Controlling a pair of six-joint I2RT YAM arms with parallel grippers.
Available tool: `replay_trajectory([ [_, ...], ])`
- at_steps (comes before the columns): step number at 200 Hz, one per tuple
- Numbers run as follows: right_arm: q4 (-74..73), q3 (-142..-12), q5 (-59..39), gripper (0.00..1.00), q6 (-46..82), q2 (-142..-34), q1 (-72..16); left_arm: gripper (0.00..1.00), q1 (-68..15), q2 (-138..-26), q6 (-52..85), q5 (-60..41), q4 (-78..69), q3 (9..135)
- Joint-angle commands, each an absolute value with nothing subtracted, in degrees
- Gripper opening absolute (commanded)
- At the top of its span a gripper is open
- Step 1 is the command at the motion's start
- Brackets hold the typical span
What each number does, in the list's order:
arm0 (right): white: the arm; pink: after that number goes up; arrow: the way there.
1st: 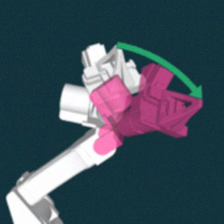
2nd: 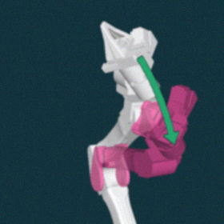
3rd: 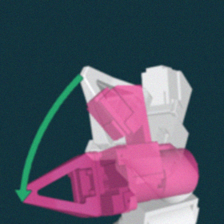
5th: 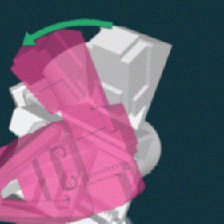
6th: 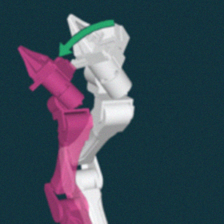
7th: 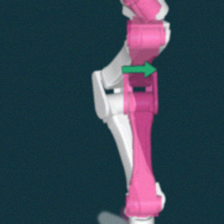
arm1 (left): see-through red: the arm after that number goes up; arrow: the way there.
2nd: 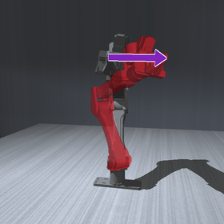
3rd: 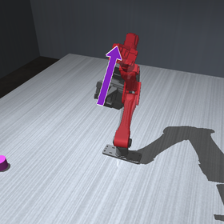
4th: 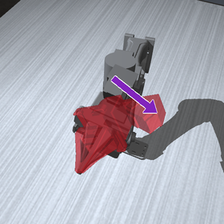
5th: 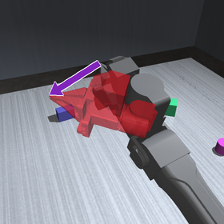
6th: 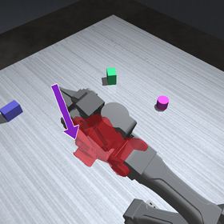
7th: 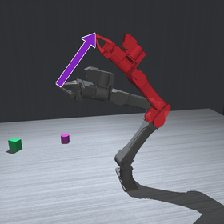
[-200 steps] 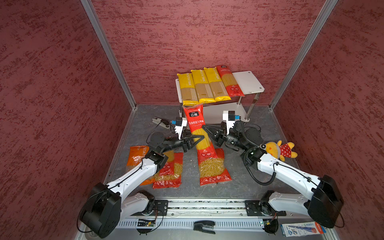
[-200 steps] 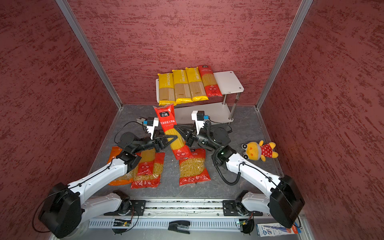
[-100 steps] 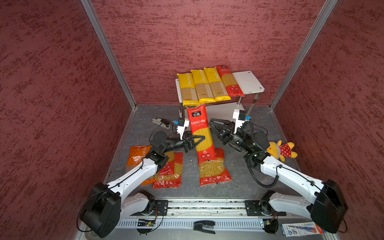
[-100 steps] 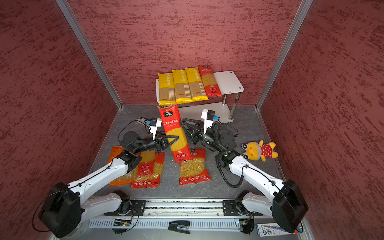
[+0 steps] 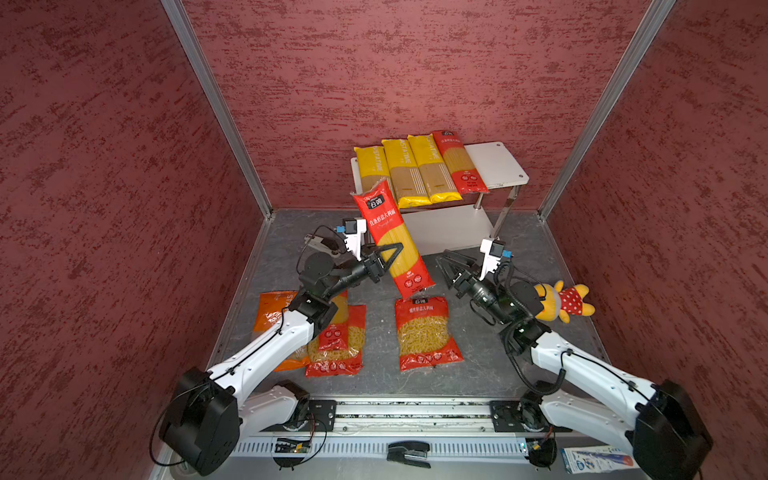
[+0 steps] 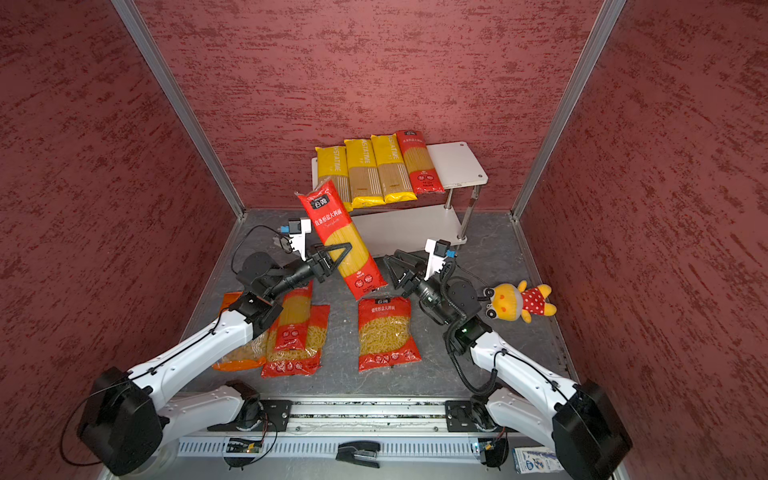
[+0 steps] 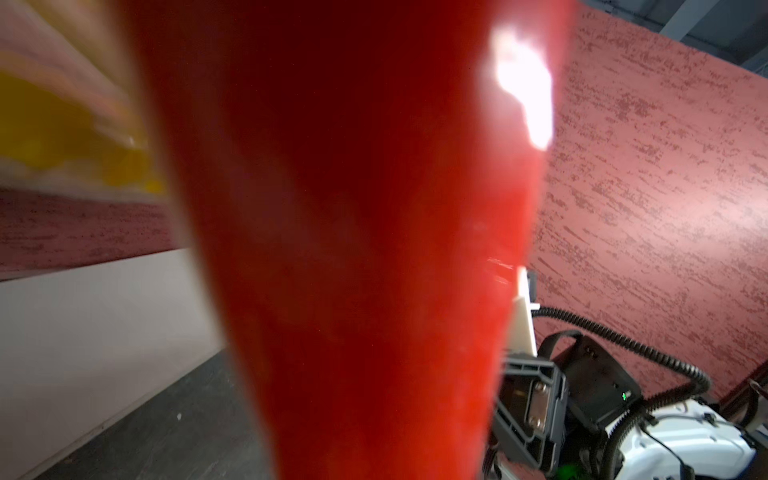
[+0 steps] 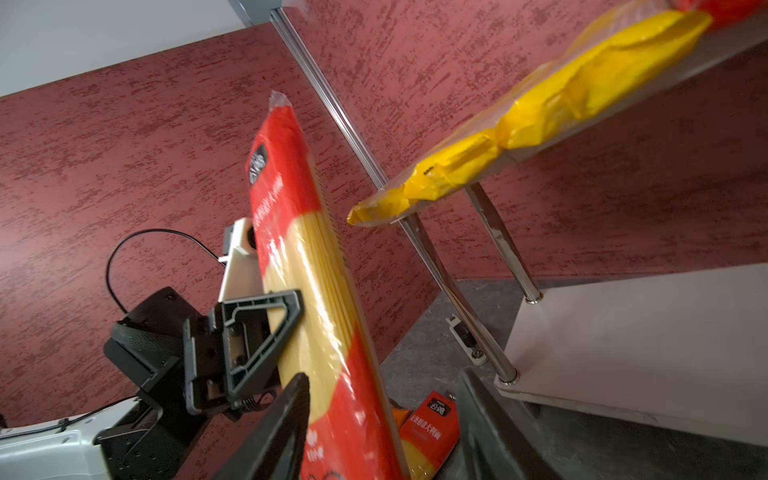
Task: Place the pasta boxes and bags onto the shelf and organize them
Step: 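Raise the red bag with the right gripper while the left tilts its top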
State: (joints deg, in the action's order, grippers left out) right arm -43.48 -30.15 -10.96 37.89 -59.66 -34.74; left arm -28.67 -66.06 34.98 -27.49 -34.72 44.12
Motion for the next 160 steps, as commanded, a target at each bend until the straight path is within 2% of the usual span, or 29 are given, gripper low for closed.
replay_trajectory([
  [1,-44.21,-29.30,-9.96,0.62,43.69,-60.12,-34.45,0.04,-29.39,-66.21,35.94,-22.46,-42.47,49.21],
  [18,-47.52,-29.00,-12.42,0.66,46.28,-62.17,-34.54,0.05,-30.01,-67.50,36.20,-22.17,-42.43,50.82],
  [48,-55.77,-28.61,-17.05,0.68,50.66,-66.77,-34.63,0.05,-31.19,-69.62,37.47,-20.86,-44.45,52.33],
  [93,-64.42,-28.77,-18.96,0.68,54.00,-71.03,-34.63,0.05,-32.43,-71.53,39.11,-20.26,-46.07,54.04],
  [129,-68.73,-29.47,-19.90,0.61,54.91,-73.65,-34.97,0.05,-32.69,-72.67,40.28,-20.04,-47.42,54.77],
  [160,-73.23,-30.23,-21.03,0.51,56.54,-76.16,-35.07,0.06,-32.69,-73.54,41.90,-20.54,-48.70,55.47],
])
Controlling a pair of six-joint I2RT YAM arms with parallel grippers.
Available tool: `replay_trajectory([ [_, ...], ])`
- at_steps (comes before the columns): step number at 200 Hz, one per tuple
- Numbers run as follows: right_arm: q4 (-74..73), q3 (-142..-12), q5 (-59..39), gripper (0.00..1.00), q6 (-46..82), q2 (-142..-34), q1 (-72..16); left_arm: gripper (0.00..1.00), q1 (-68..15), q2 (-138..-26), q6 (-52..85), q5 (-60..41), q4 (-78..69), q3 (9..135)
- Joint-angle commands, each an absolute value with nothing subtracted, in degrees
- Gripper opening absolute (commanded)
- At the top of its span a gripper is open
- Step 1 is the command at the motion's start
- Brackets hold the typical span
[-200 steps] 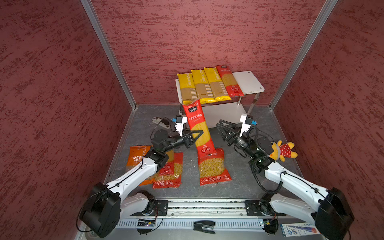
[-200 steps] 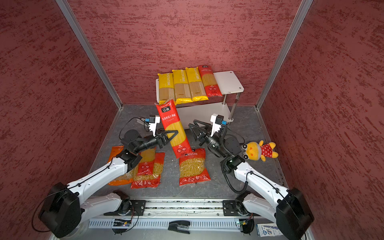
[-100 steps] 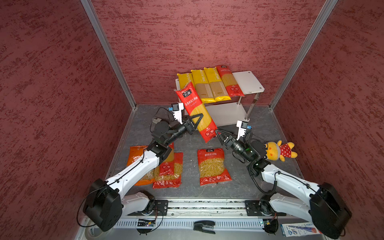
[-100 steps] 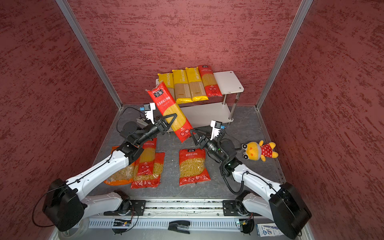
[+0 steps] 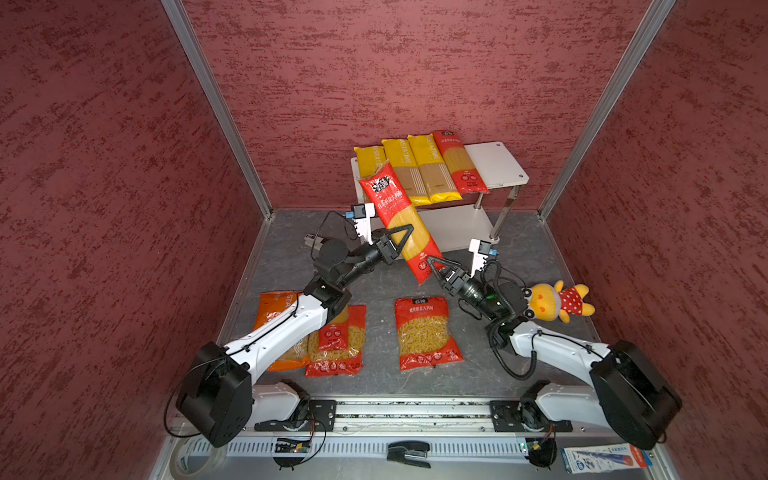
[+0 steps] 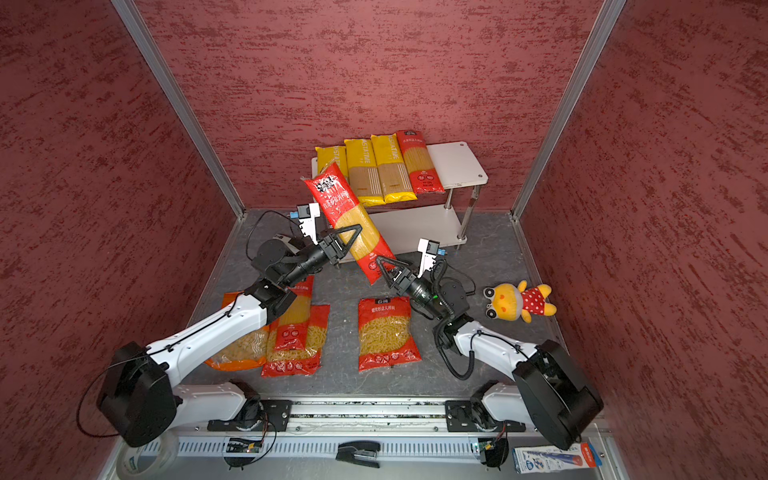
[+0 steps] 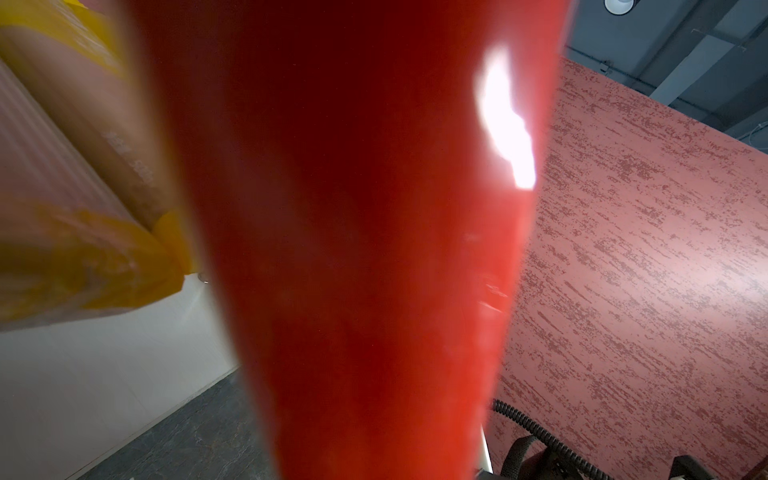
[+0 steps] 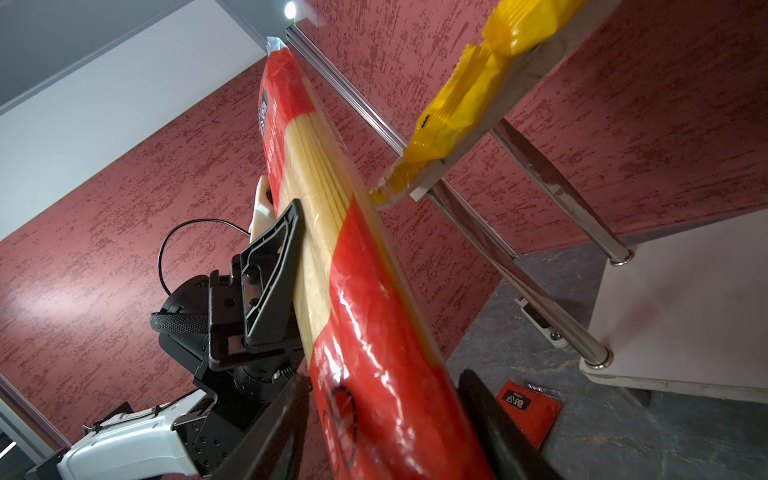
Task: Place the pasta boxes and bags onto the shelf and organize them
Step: 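Raise the red bag with the right gripper while the left tilts its top, then carry the red bag with the right gripper onto the upper shelf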
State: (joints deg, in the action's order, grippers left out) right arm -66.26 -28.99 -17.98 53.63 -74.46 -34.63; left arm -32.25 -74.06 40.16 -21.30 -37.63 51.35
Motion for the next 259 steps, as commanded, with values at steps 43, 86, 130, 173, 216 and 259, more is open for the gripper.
replay_trajectory([
  [43,-75.41,-30.77,-21.25,0.46,56.79,-77.77,-35.06,0.06,-32.13,-73.75,44.43,-21.44,-50.74,55.46],
  [86,-75.83,-30.28,-21.86,0.39,56.43,-78.93,-35.07,0.06,-31.25,-74.07,47.48,-22.82,-53.03,55.29],
  [130,-75.19,-29.19,-20.52,0.52,56.03,-78.76,-35.07,0.06,-30.76,-75.15,50.48,-24.14,-55.69,55.51],
  [173,-75.04,-29.06,-20.77,0.55,55.70,-80.22,-34.98,0.06,-30.55,-74.79,50.63,-24.35,-56.13,55.28],
  [216,-76.54,-29.35,-20.37,0.51,56.18,-80.74,-34.98,0.06,-30.32,-74.88,51.17,-24.41,-56.44,55.11],
  [259,-77.20,-30.73,-19.51,0.28,55.58,-79.46,-34.97,0.11,-30.32,-75.83,52.11,-24.37,-54.74,55.63],
])
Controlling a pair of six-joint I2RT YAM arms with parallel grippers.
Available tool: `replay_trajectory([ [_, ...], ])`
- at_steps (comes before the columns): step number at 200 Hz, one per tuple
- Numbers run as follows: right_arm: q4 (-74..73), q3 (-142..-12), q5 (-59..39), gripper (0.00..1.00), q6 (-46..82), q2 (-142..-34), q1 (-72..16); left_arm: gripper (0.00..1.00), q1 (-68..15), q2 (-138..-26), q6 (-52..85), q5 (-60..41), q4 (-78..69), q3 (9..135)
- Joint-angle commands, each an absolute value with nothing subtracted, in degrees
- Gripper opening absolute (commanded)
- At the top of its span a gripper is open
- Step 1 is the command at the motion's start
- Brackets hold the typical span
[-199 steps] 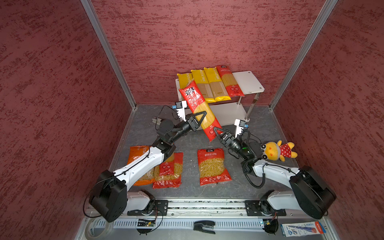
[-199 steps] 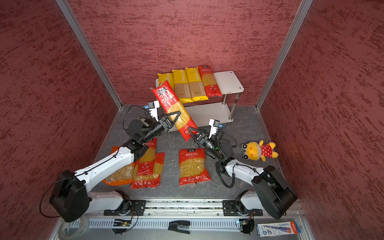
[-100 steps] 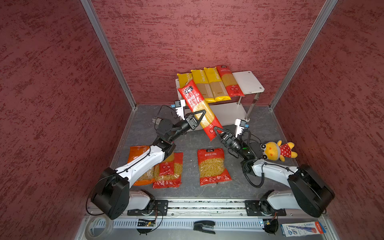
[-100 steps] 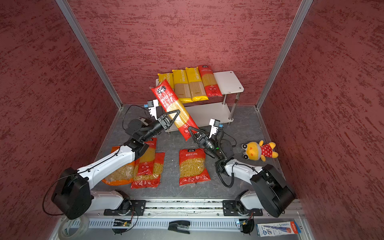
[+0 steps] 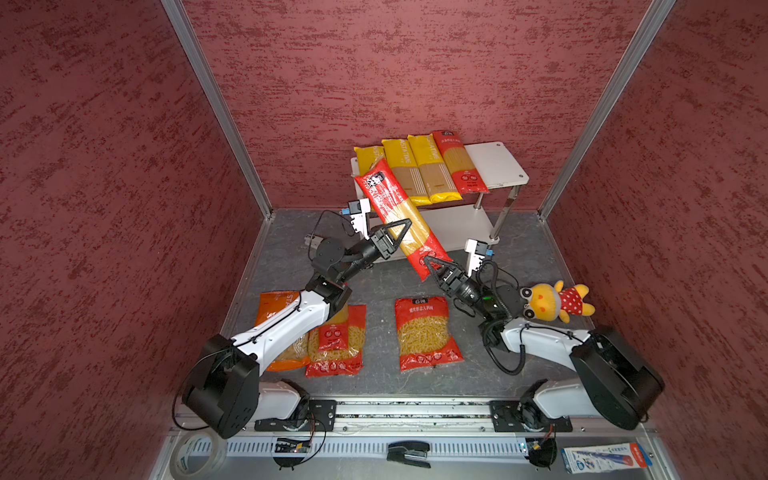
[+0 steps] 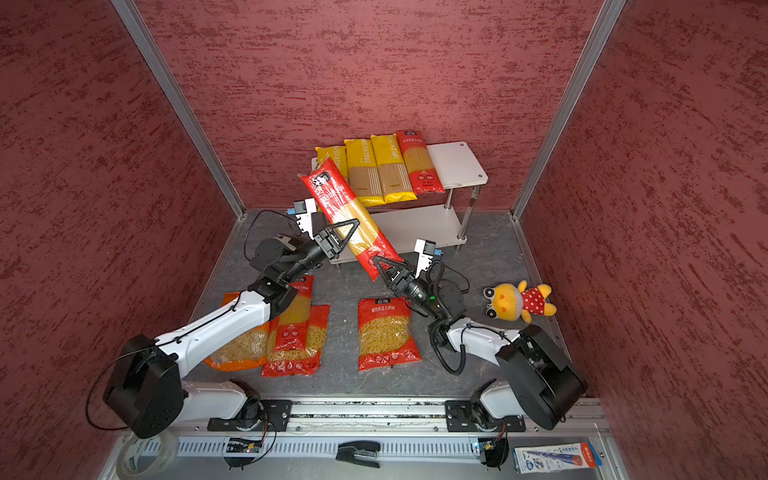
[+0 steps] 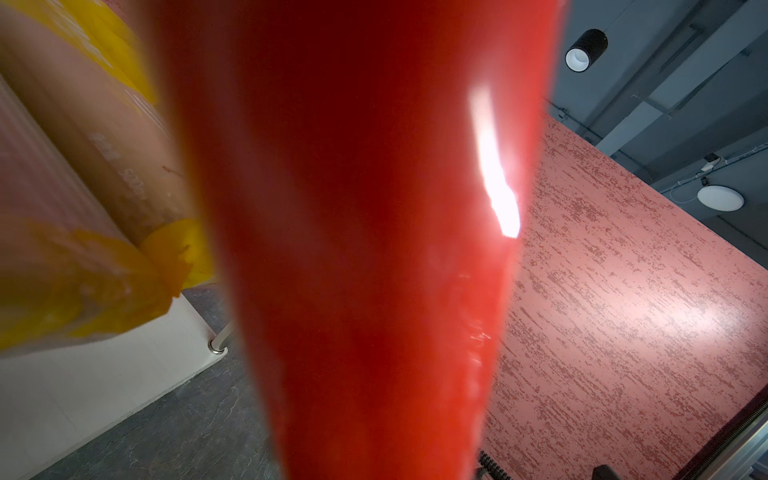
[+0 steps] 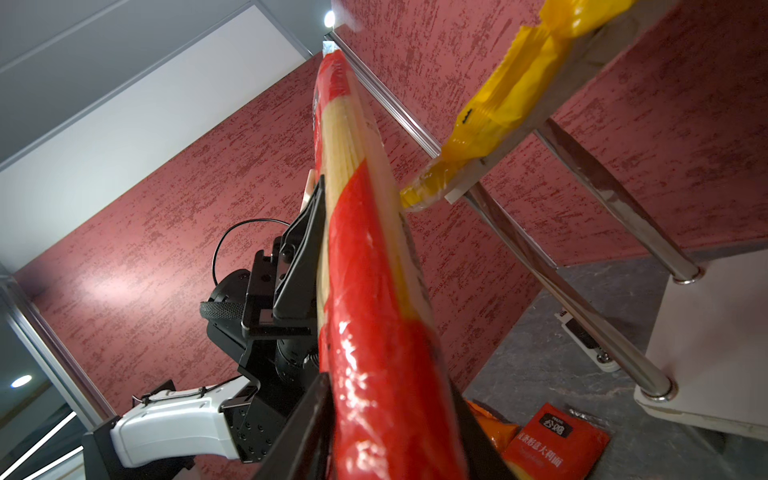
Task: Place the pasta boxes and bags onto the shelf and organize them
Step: 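Carry the red bag with the right gripper onto the upper shelf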
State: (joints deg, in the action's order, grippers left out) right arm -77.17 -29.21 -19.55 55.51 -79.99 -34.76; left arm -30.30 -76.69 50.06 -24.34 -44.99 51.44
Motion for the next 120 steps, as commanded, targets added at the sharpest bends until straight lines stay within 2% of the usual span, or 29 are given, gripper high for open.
replay_trajectory([
  [1,-77.27,-30.79,-19.51,0.28,55.65,-79.46,-34.97,0.11,-30.32,-75.88,52.12,-24.36,-54.66,55.63],
  [20,-78.71,-31.53,-18.91,0.18,56.25,-79.63,-34.98,0.19,-30.24,-76.28,52.46,-24.05,-54.42,55.63],
  [40,-80.34,-31.94,-17.39,0.12,56.99,-79.63,-34.98,0.25,-30.13,-76.29,52.83,-23.82,-53.95,55.71],
  [62,-81.29,-33.29,-16.20,0.07,57.26,-79.69,-34.98,0.33,-30.00,-76.07,52.71,-23.91,-53.10,56.05],
  [88,-84.22,-34.83,-13.87,0.03,58.31,-80.07,-34.94,0.49,-29.93,-75.65,52.47,-23.91,-52.31,56.05],
  [120,-86.83,-37.23,-10.59,0.00,59.91,-80.51,-34.98,0.60,-29.75,-75.21,52.06,-23.49,-51.27,55.65],
])
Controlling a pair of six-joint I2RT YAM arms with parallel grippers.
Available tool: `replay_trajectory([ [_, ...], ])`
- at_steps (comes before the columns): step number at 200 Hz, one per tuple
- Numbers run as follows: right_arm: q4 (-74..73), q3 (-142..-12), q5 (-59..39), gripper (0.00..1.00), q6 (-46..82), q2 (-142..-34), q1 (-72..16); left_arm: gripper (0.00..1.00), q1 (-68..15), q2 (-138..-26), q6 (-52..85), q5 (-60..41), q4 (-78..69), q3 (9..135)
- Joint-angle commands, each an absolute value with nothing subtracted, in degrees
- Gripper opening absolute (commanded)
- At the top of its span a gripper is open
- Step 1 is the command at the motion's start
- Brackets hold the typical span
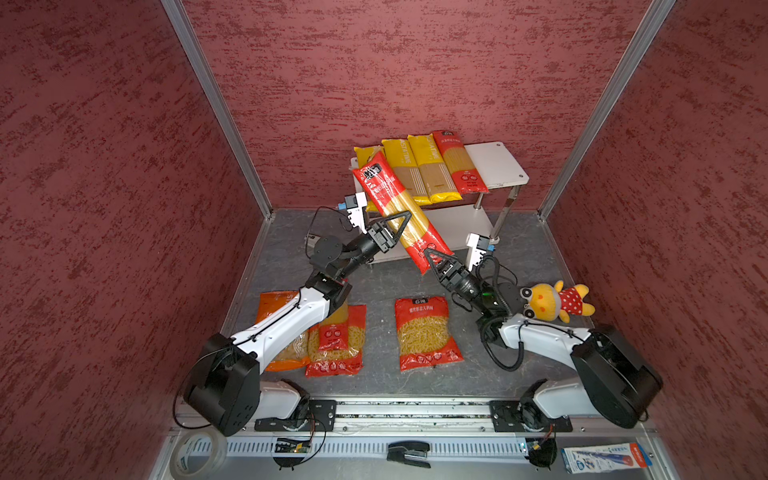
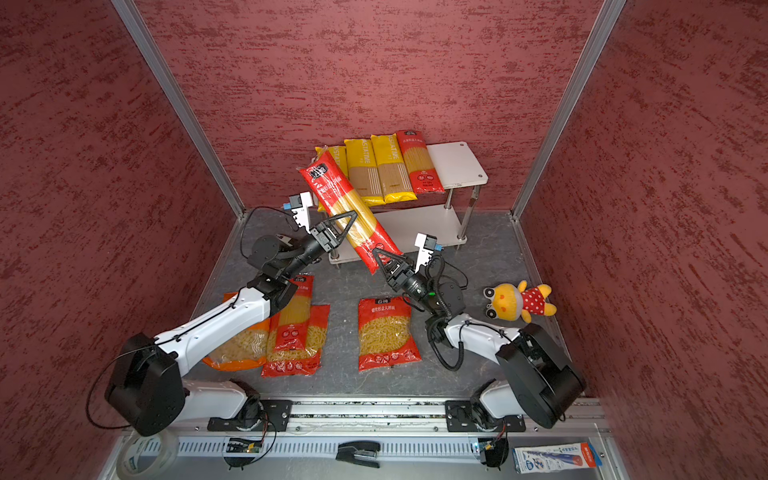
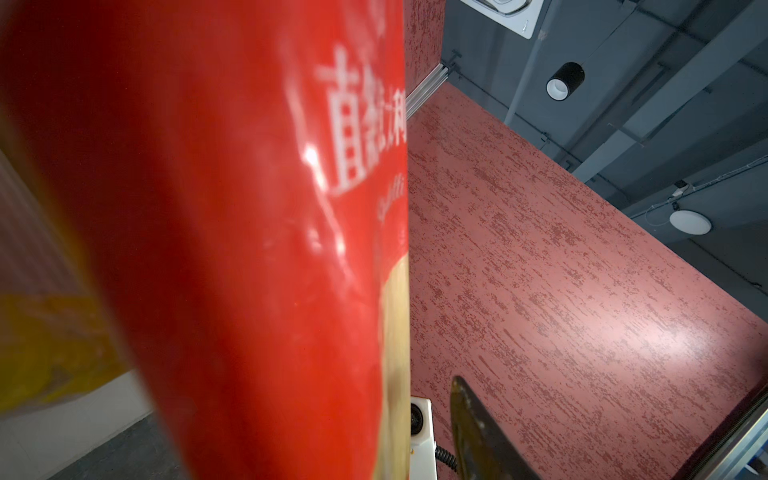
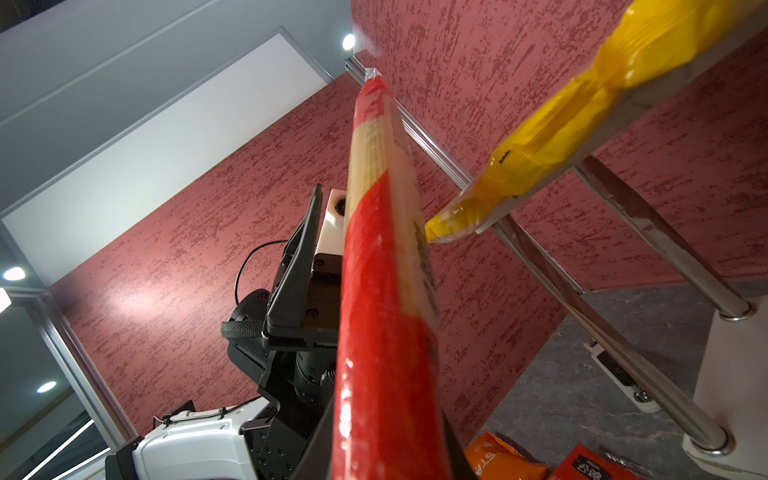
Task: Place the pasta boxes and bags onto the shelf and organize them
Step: 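Carry the red bag with the right gripper onto the upper shelf, then lay the red bag beside the other red bag and open the right gripper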
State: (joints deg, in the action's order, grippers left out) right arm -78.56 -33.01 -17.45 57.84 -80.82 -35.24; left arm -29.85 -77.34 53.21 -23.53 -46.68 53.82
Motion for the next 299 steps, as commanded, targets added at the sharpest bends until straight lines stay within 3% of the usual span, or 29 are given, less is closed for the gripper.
replay_trajectory([
  [1,-86.88,-37.33,-10.52,0.00,59.97,-80.51,-34.98,0.60,-29.77,-75.18,52.05,-23.48,-51.18,55.64],
  [46,-85.37,-41.28,-7.87,0.00,59.45,-79.82,-34.73,0.68,-29.79,-75.06,52.03,-23.20,-50.72,55.12],
  [118,-83.06,-47.49,-5.65,0.00,59.95,-79.90,-31.83,0.72,-29.48,-73.77,51.61,-23.03,-50.22,53.80],
  [168,-63.80,-52.70,-5.40,0.00,60.98,-73.51,-23.77,0.72,-29.48,-68.42,46.86,-22.69,-44.17,49.65],
  [207,-45.02,-59.74,-8.56,0.00,64.05,-70.45,-12.28,0.71,-29.87,-61.77,43.44,-20.30,-37.32,42.51],
  [247,-35.61,-68.41,-15.21,0.00,68.25,-74.04,-2.73,0.71,-31.72,-53.85,40.63,-15.77,-29.43,35.45],
  [299,-33.33,-75.44,-22.82,0.00,75.72,-81.68,1.07,0.71,-34.65,-49.53,40.44,-11.26,-25.13,32.20],
])
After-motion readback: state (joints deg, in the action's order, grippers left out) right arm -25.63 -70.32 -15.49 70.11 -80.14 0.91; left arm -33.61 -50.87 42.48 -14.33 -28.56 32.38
